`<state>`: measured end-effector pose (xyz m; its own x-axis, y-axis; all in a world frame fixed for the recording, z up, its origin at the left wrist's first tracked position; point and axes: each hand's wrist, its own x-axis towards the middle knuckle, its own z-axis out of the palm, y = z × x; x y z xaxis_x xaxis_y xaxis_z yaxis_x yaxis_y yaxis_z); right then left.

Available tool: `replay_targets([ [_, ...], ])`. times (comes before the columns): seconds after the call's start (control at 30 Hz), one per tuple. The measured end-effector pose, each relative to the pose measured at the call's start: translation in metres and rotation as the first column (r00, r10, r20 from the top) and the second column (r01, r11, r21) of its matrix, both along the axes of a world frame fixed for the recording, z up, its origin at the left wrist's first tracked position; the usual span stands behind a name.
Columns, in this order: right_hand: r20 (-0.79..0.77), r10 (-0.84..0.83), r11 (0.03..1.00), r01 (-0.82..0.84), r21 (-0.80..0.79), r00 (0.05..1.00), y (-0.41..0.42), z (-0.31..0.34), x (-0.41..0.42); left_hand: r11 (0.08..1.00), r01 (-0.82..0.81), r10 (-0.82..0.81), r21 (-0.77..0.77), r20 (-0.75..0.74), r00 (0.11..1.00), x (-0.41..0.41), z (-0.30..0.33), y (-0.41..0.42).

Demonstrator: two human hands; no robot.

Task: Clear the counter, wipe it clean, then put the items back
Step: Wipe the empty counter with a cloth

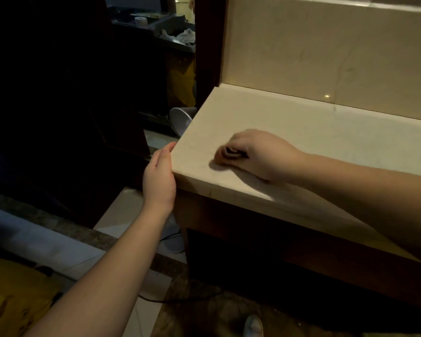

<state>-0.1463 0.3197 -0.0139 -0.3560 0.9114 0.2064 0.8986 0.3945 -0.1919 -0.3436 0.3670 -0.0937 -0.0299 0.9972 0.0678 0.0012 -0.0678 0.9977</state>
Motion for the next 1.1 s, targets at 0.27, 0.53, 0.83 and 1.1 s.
replay_targets([
  [0.27, 0.002, 0.152, 0.988, -0.152, 0.009, 0.988, -0.045, -0.009, 0.01, 1.0, -0.002, 0.002, 0.004, -0.029, 1.0, -0.001, -0.004, 0.002],
  [0.53, 0.041, -0.237, 0.971, 0.238, -0.029, 0.971, 0.03, 0.003, 0.028, 1.0, -0.01, 0.011, 0.015, -0.084, 0.996, -0.003, -0.003, -0.002],
  [0.83, 0.05, -0.215, 0.977, 0.215, 0.01, 0.975, 0.018, 0.002, 0.047, 0.999, -0.047, 0.048, 0.021, -0.07, 0.996, 0.001, -0.003, -0.002],
  [1.1, 0.019, -0.068, 0.997, 0.067, 0.039, 0.997, 0.0, -0.002, 0.037, 0.998, -0.025, 0.033, 0.057, -0.14, 0.99, -0.002, -0.002, 0.001],
])
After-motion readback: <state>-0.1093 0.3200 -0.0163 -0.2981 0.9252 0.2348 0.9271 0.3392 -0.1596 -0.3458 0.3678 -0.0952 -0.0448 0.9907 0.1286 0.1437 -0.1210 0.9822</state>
